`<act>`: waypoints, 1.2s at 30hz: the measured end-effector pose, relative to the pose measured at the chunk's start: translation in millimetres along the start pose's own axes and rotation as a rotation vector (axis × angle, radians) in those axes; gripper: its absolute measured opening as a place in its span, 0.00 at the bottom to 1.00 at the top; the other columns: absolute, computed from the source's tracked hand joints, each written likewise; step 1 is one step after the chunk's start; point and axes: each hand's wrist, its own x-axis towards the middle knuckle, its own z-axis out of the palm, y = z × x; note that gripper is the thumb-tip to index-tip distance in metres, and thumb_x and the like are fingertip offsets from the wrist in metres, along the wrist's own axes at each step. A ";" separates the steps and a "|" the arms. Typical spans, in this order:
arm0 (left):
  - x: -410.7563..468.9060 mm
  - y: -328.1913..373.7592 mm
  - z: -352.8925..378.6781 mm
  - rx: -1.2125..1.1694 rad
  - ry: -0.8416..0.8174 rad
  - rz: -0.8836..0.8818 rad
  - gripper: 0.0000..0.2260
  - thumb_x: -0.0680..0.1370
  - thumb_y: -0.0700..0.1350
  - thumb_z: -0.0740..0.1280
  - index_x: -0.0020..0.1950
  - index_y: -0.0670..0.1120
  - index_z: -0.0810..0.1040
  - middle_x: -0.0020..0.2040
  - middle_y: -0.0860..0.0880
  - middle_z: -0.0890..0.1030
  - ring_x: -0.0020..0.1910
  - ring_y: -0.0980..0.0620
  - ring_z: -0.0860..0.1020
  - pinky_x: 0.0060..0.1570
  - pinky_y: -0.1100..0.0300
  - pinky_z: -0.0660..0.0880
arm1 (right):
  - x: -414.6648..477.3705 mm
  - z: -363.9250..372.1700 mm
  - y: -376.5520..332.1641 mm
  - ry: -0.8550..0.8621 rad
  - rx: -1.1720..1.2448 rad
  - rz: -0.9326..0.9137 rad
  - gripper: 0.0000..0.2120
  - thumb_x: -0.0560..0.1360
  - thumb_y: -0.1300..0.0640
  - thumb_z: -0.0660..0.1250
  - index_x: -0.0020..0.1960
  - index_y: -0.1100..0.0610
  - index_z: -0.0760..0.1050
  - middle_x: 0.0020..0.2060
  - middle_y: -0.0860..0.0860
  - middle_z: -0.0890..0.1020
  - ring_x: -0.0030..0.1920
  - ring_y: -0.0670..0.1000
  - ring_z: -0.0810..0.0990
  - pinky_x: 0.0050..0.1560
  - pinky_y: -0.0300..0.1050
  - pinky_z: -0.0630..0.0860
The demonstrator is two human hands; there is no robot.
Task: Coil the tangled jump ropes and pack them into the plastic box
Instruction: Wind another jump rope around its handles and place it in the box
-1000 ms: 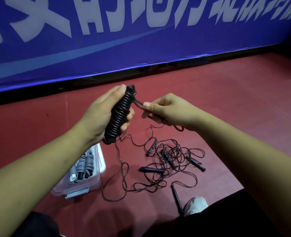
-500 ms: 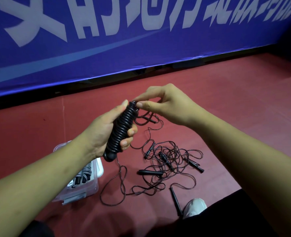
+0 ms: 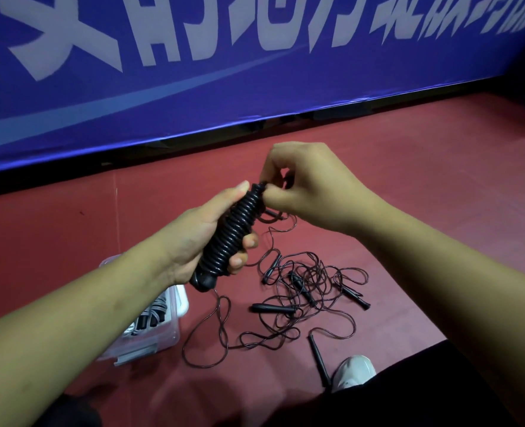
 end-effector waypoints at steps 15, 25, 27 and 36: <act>-7.0 -0.1 -1.2 -0.036 -0.037 -0.078 0.18 0.74 0.63 0.63 0.53 0.50 0.72 0.29 0.47 0.70 0.18 0.54 0.67 0.20 0.65 0.65 | -5.1 -1.8 14.0 -0.157 0.284 0.134 0.04 0.77 0.58 0.70 0.44 0.57 0.80 0.28 0.35 0.78 0.27 0.38 0.72 0.30 0.28 0.65; -6.1 -2.7 11.7 -0.026 -0.043 -0.191 0.19 0.73 0.61 0.63 0.55 0.48 0.67 0.30 0.48 0.71 0.19 0.53 0.68 0.21 0.64 0.65 | -5.7 -18.1 13.0 -0.187 -0.215 -0.263 0.02 0.72 0.58 0.67 0.42 0.56 0.75 0.40 0.46 0.74 0.36 0.48 0.73 0.34 0.45 0.70; -4.6 2.1 9.7 0.003 -0.018 -0.191 0.18 0.73 0.60 0.63 0.52 0.47 0.68 0.30 0.47 0.71 0.20 0.54 0.67 0.21 0.64 0.65 | -4.7 -18.7 14.0 -0.166 -0.395 -0.341 0.03 0.73 0.57 0.65 0.44 0.56 0.74 0.42 0.48 0.74 0.36 0.52 0.72 0.32 0.48 0.70; -0.5 3.1 -7.3 -0.088 0.093 0.073 0.19 0.74 0.60 0.65 0.55 0.48 0.68 0.32 0.46 0.73 0.20 0.53 0.69 0.21 0.63 0.68 | -7.8 -19.3 35.0 -0.291 -0.146 0.036 0.08 0.79 0.53 0.67 0.55 0.52 0.83 0.35 0.44 0.82 0.34 0.37 0.77 0.35 0.29 0.67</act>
